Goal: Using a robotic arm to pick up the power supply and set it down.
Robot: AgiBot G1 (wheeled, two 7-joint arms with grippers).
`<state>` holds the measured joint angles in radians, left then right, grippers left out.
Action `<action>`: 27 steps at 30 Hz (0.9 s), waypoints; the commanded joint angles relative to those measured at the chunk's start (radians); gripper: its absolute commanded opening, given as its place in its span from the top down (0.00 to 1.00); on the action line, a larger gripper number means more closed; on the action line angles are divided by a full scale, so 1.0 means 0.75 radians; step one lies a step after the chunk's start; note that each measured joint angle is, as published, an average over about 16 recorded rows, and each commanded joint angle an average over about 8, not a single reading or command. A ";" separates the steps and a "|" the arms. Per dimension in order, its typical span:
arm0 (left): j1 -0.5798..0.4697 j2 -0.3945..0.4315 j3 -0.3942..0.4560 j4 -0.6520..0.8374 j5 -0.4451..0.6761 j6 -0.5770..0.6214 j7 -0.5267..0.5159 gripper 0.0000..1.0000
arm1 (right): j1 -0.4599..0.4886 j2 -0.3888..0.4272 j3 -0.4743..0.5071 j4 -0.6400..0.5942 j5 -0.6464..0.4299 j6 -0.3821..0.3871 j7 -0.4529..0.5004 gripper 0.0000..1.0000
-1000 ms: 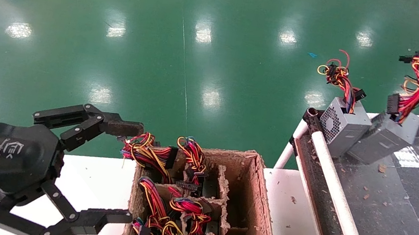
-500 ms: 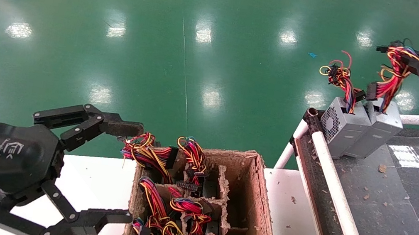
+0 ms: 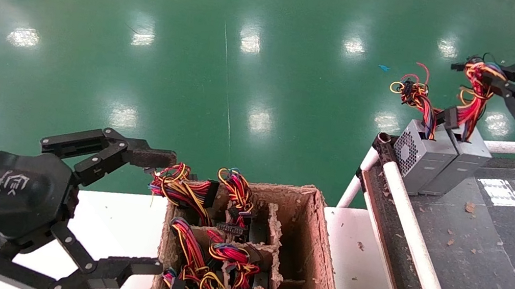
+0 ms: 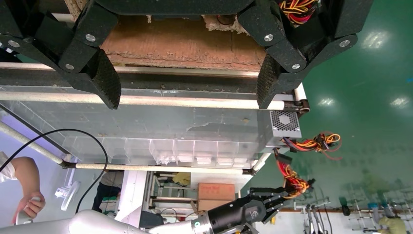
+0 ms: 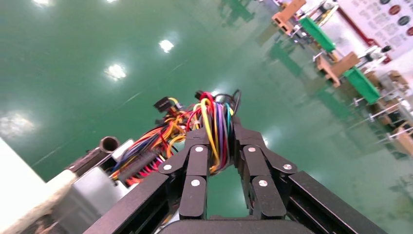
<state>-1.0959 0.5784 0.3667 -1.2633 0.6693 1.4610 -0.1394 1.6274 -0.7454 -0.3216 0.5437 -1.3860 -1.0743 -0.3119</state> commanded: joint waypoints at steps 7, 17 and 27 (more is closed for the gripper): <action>0.000 0.000 0.000 0.000 0.000 0.000 0.000 0.00 | 0.053 0.010 -0.019 -0.101 -0.011 -0.088 0.020 0.00; 0.000 0.000 0.000 0.000 0.000 0.000 0.000 0.00 | 0.100 0.009 0.037 -0.220 0.098 -0.201 0.033 0.00; 0.000 0.000 0.000 0.001 0.000 0.000 0.000 0.00 | -0.017 0.032 0.039 -0.055 0.206 -0.255 0.123 0.00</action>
<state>-1.0958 0.5783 0.3668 -1.2628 0.6691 1.4608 -0.1392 1.6150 -0.7215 -0.2921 0.5023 -1.2319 -1.2652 -0.2196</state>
